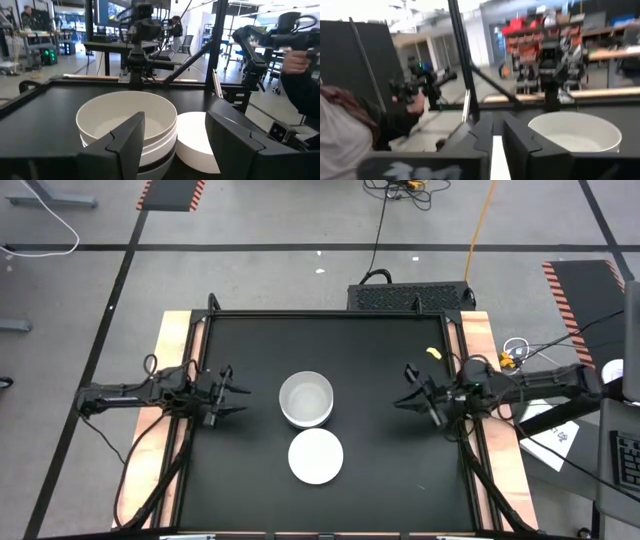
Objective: Nest bowls inside each other
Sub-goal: Stack the white bowl on the gray bowl
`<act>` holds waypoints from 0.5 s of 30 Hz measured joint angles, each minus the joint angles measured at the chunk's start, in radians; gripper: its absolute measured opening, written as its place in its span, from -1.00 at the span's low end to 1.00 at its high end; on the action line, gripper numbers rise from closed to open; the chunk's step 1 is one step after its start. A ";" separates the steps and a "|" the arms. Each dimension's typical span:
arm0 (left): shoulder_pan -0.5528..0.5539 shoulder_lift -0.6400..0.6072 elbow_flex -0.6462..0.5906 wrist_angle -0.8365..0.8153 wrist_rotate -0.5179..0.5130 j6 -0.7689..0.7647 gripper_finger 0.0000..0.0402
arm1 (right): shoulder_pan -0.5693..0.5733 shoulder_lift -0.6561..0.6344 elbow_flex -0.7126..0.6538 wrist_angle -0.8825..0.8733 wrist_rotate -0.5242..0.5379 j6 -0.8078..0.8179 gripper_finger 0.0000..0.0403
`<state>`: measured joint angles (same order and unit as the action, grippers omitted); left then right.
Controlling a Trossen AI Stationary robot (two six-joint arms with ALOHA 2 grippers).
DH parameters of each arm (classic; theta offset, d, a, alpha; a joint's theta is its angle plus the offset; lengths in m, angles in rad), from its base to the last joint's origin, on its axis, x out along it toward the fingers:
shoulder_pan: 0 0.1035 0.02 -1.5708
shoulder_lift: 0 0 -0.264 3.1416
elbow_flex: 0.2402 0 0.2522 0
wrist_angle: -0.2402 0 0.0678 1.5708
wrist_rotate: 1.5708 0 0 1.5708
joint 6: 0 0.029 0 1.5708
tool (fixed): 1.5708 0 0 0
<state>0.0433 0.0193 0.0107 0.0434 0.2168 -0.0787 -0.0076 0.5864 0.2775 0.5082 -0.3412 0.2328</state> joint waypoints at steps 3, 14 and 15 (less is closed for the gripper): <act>0.000 0.022 0.000 -0.001 0.000 -0.003 0.05 | 0.032 0.094 0.123 -0.102 0.007 -0.016 -0.72; 0.000 0.117 0.000 -0.001 0.001 0.007 0.05 | 0.138 0.480 0.578 -0.568 0.187 -0.020 -0.05; 0.000 0.119 0.000 -0.001 0.000 0.010 0.05 | 0.142 0.507 0.612 -0.617 0.191 -0.018 -0.02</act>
<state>0.0433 0.1383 0.0109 0.0422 0.2173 -0.0684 0.1348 1.0937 0.8899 -0.1085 -0.1498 0.2146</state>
